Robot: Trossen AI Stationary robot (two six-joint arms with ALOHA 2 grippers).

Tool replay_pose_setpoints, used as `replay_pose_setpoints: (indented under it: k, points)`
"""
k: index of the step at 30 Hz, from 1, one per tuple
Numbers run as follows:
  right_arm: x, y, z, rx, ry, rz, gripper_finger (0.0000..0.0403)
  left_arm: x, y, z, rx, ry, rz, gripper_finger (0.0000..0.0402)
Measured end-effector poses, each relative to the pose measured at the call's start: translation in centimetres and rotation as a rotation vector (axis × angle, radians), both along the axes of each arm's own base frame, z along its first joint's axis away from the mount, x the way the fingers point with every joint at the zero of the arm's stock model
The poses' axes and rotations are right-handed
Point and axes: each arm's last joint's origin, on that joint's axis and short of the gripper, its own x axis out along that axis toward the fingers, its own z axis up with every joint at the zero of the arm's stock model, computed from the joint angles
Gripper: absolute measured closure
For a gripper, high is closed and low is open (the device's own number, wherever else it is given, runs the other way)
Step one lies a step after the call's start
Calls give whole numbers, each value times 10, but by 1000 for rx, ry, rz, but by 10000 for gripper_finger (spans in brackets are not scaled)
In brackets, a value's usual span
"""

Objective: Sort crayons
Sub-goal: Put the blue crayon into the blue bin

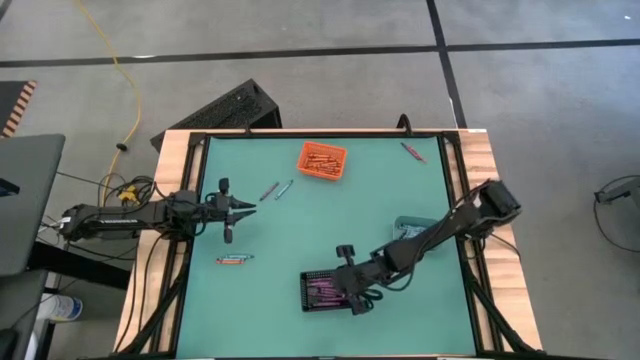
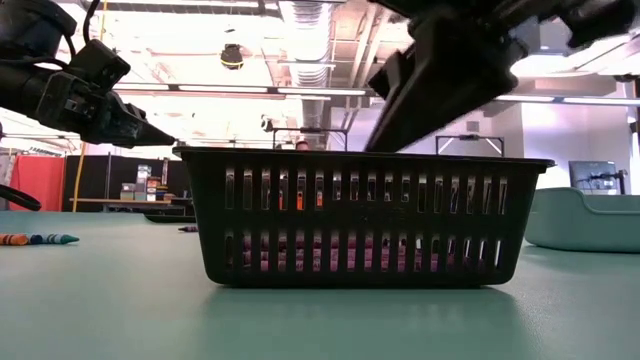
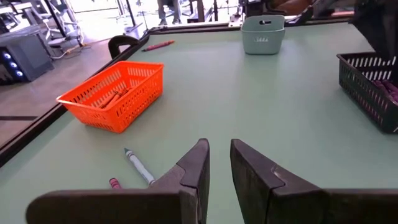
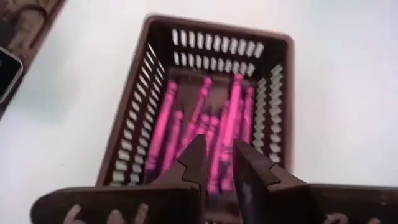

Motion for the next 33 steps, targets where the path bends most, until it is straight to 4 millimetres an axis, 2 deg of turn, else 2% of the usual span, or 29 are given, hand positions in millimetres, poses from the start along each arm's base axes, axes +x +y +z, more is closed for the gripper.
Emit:
replay_pose_setpoints:
  k: [8, 13, 17, 21, 24, 28, 33]
  points:
    - [-9, -1, 37, 21, -88, 23, 330, 0, 0, 0, 0, 1, 0, 348]
    - [-11, 5, 42, -15, -135, 90, 330, 0, 0, 0, 0, 0, 0, 348]
    - [-19, 4, 40, -92, -77, 149, 330, 0, 0, 0, 0, 0, 0, 348]
    - [-20, 0, 53, -73, -132, 137, 330, 0, 0, 0, 0, 0, 0, 348]
    - [-11, 0, 57, -82, -242, 166, 330, 0, 0, 0, 0, 0, 0, 348]
    - [15, -5, 57, -106, -461, 192, 330, 0, 0, 0, 0, 0, 0, 348]
    - [51, -31, 34, -158, -607, 127, 330, 0, 0, 0, 0, 0, 0, 348]
